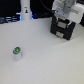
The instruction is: Open the kcup holder, insert the kcup into the holder, and close the kcup holder
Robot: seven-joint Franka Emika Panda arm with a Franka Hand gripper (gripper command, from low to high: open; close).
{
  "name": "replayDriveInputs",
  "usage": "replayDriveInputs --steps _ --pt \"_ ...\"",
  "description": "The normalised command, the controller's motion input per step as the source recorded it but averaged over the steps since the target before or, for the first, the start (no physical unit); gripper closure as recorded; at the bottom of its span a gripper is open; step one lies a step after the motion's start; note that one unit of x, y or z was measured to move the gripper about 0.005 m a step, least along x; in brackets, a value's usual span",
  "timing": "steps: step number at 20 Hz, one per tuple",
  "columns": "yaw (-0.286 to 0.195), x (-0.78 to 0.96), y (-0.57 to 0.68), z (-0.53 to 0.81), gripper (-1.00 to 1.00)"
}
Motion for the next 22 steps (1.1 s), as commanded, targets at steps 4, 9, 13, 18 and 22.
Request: replayDriveInputs --steps 4,9,13,18,22 --pt "-0.064 0.89 -0.26 0.21 1.00" --pt "-0.056 0.99 -0.25 0.17 1.00" --pt "-0.044 1.00 -0.24 0.18 1.00" --pt "-0.035 1.00 -0.24 0.25 1.00" --pt "-0.043 1.00 -0.24 0.24 1.00"
